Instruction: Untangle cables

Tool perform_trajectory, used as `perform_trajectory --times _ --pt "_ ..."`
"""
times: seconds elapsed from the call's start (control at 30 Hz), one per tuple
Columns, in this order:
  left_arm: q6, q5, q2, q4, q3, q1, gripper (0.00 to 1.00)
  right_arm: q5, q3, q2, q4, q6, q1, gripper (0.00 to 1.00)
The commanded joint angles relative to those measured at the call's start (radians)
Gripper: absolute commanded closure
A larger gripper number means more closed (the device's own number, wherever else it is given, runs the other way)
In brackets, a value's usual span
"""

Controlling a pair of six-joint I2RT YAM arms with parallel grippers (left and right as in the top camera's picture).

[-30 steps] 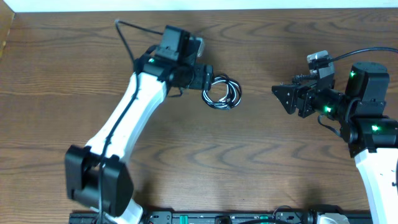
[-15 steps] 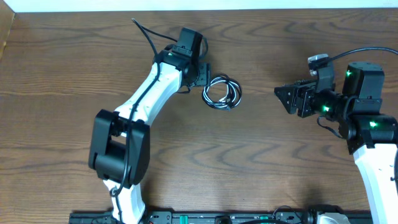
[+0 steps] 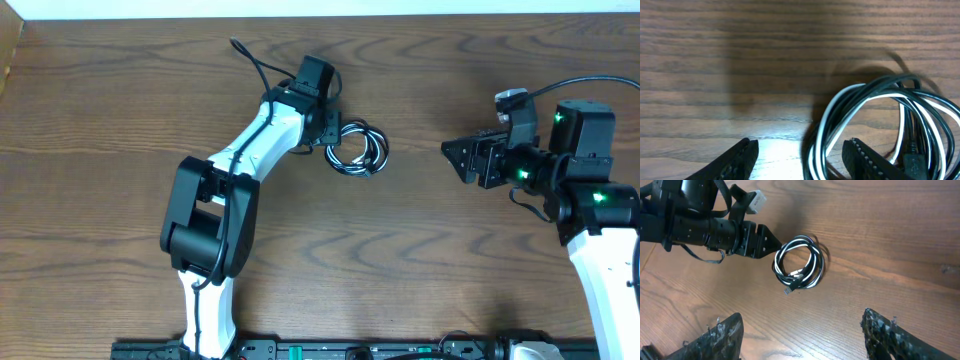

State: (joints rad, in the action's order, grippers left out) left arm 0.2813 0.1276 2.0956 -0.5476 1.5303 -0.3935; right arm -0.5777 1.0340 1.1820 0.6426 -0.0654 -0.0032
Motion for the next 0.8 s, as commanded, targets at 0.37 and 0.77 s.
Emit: perform_trajectory --times 0.37,0.77 --pt "0.015 -0.121 0.026 0.036 -0.022 -0.040 0.56 0.003 0.024 0.041 -0.003 -0.009 0.005 0.27" --pt "0.046 -0.114 0.063 0.034 -0.022 -0.069 0.68 0.003 0.024 0.042 -0.006 -0.009 0.005 0.28"
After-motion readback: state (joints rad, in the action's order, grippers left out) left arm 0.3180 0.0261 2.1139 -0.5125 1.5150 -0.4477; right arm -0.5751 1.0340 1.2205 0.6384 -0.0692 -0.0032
